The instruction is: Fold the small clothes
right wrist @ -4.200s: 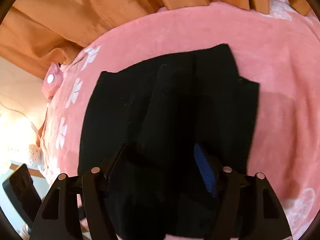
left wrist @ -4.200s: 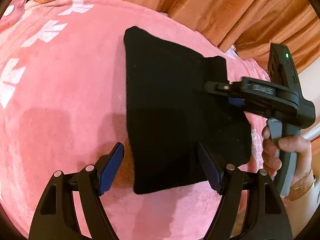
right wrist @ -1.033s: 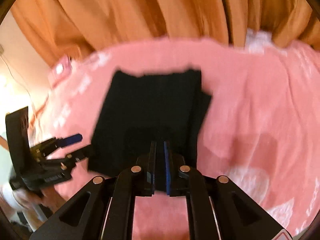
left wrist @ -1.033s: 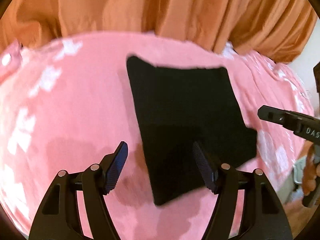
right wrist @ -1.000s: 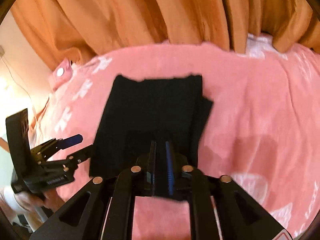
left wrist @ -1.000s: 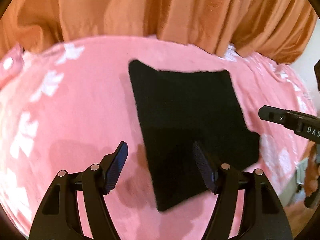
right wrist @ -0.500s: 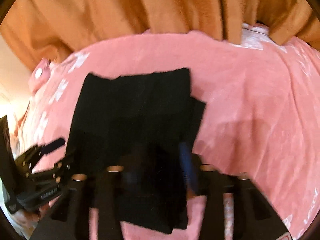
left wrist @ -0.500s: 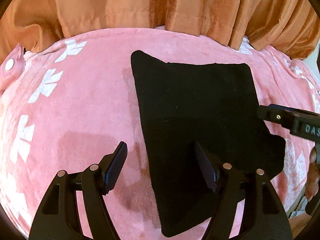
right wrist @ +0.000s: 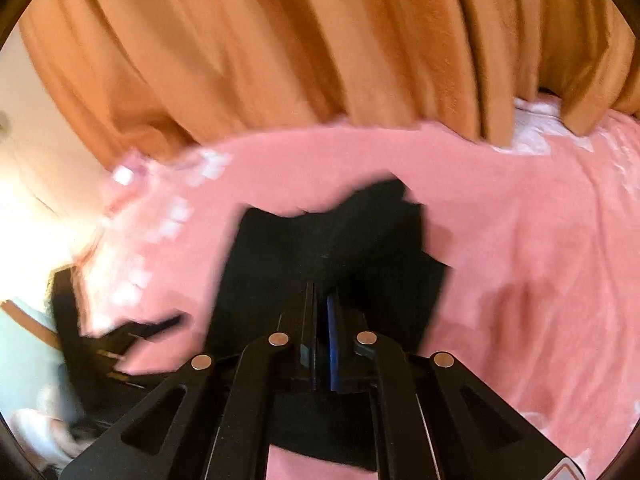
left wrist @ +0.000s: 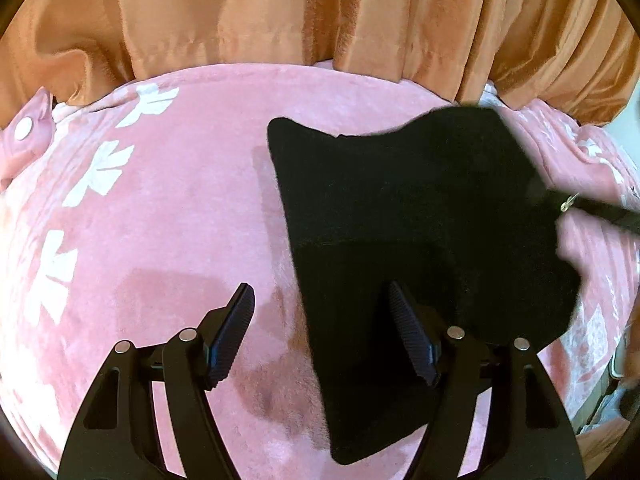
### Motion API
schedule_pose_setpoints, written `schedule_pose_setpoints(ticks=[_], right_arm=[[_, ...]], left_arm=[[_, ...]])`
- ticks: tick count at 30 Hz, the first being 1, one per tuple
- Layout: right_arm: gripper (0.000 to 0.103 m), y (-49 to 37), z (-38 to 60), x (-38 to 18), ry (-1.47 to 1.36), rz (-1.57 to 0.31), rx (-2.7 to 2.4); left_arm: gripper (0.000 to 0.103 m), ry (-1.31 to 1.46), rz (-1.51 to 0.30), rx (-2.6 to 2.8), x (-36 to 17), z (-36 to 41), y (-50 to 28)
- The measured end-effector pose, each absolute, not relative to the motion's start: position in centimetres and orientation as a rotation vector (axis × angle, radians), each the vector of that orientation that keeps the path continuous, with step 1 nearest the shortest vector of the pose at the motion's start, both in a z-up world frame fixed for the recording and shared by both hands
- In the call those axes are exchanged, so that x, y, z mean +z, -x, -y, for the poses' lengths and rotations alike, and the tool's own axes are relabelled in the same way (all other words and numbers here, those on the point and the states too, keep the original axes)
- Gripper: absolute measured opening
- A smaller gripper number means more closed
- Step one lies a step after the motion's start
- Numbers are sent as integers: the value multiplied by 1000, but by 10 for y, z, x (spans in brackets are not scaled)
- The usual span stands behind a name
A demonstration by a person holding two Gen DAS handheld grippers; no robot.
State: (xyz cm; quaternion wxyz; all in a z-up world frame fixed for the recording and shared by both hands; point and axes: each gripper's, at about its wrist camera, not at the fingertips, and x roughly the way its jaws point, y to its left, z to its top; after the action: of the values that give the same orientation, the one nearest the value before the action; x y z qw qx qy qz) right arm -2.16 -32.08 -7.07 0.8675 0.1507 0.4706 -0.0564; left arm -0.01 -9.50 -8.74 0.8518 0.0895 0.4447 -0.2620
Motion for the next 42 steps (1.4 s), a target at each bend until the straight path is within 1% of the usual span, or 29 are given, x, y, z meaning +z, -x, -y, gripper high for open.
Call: schedule_pose_setpoints(ticks=[1, 2, 5, 7, 8, 9, 10, 11, 12, 13, 15, 18, 20, 21, 22, 24, 26, 29, 32, 35, 42], right_arm=[[4, 16, 327, -96, -336, -1076, -122], [4, 15, 331, -106, -361, -1089, -119], [5, 26, 336, -88, -428, -1044, -93], [12, 45, 333, -64, -433, -993, -65], [14, 53, 332, -58, -437, -988, -49], [18, 62, 330, -55, -447, -988, -31], [25, 67, 329, -56, -455, -991, -22], [31, 73, 329, -58, -464, -998, -17], [42, 77, 329, -63, -469, -1018, -22], [47, 79, 328, -68, -468, -1040, -33], [48, 72, 327, -86, -487, -1083, -43], [49, 60, 326, -99, -535, -1101, -36], [40, 55, 322, -100, -504, -1101, -55], [24, 52, 317, -95, -466, -1095, -73], [18, 52, 313, -90, -445, -1084, -76], [11, 52, 304, -76, -431, -1040, -42], [10, 49, 288, -59, -394, -994, -16], [10, 41, 257, -44, -234, -973, -58], [10, 31, 251, -45, -290, -982, -13], [10, 18, 229, -36, -286, -943, 68], [10, -17, 134, -18, -287, -883, 326]], left_arm=[[68, -184, -938, -554, -87, 94, 0], [68, -177, -947, -562, -88, 92, 0], [67, -172, -957, -565, -87, 86, 1], [67, -159, -971, -578, -86, 80, 2], [67, -152, -981, -587, -86, 78, 2], [67, -144, -995, -597, -87, 75, 3], [68, -134, -1009, -606, -88, 72, 4], [69, -126, -1021, -611, -89, 69, 4], [69, -114, -1035, -613, -90, 66, 3], [69, -93, -1060, -614, -93, 63, 2], [69, -33, -1107, -614, -96, 55, -5], [69, 26, -1100, -575, -92, 44, -13], [69, 39, -1069, -547, -87, 38, -18], [69, 47, -1055, -535, -84, 34, -20], [69, 58, -1040, -524, -80, 30, -22], [69, 78, -1032, -512, -76, 21, -26], [69, 98, -1029, -501, -74, 13, -27], [69, 110, -1023, -492, -71, 3, -29], [69, 119, -1024, -484, -69, -10, -27], [69, 125, -1018, -462, -67, -21, -30], [69, 197, -965, -231, -59, -71, -41]])
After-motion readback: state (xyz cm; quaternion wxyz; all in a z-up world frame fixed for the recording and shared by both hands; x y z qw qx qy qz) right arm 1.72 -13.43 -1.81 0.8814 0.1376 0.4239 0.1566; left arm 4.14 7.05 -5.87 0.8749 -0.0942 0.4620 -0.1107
